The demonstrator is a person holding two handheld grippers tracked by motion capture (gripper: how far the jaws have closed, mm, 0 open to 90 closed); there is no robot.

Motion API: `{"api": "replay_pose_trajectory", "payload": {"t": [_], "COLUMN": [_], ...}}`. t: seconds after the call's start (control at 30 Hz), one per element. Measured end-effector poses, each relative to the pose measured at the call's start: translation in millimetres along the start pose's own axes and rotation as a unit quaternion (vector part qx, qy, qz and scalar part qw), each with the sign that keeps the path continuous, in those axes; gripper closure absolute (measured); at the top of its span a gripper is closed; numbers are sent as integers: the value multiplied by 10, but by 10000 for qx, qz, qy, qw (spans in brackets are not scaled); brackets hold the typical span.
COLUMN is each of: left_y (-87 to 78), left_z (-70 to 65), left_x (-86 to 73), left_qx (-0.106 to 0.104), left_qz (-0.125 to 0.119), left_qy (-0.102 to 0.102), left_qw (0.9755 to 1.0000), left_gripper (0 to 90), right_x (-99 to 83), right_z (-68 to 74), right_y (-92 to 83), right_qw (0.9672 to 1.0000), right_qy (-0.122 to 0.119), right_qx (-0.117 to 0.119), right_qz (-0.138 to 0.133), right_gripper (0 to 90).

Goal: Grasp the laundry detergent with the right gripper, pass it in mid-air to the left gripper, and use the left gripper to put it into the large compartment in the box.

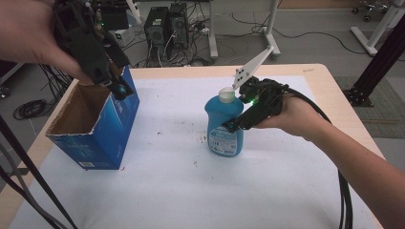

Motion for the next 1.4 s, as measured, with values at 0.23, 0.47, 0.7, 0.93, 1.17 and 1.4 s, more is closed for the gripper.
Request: {"api": "replay_pose_trajectory", "payload": {"t": [0.23,0.47,0.7,0.93,1.17,1.4], "left_y": [10,-7,-25,-32,11,59], "left_z": [-24,-41,-74,-80,-81,-66], "left_x": [84,176,326,484,625,711], "left_qx": [-31,-35,-47,-143,-271,-398], "left_qz": [-44,-102,-330,-442,-513,-485], "left_qy": [157,343,635,877,1013,1179], "left_qw": [9999,9994,9974,9951,9932,9910], "left_gripper": [162,162,162,162,162,161], "right_x": [125,293,450,631,771,855], "right_z": [48,80,139,204,258,295], "right_y": [-154,-335,-466,-556,-574,-586], "right_qw": [9998,9991,9983,9969,9958,9948], "right_qy": [-114,-287,-412,-583,-693,-776], "right_qx": [-5,46,209,360,473,529], "right_qz": [-134,-297,-363,-389,-374,-389], "right_gripper": [461,462,463,462,462,462]}}
Point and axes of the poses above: each handheld gripper's, and its own axes: y roughly forward along the jaws, x roughly out of its top, z roughly to its left, the point moved 3 cm from there along y, roughly forward along the jaws, and after that the axes turned 11 degrees about -x, right-handed, at the moved point
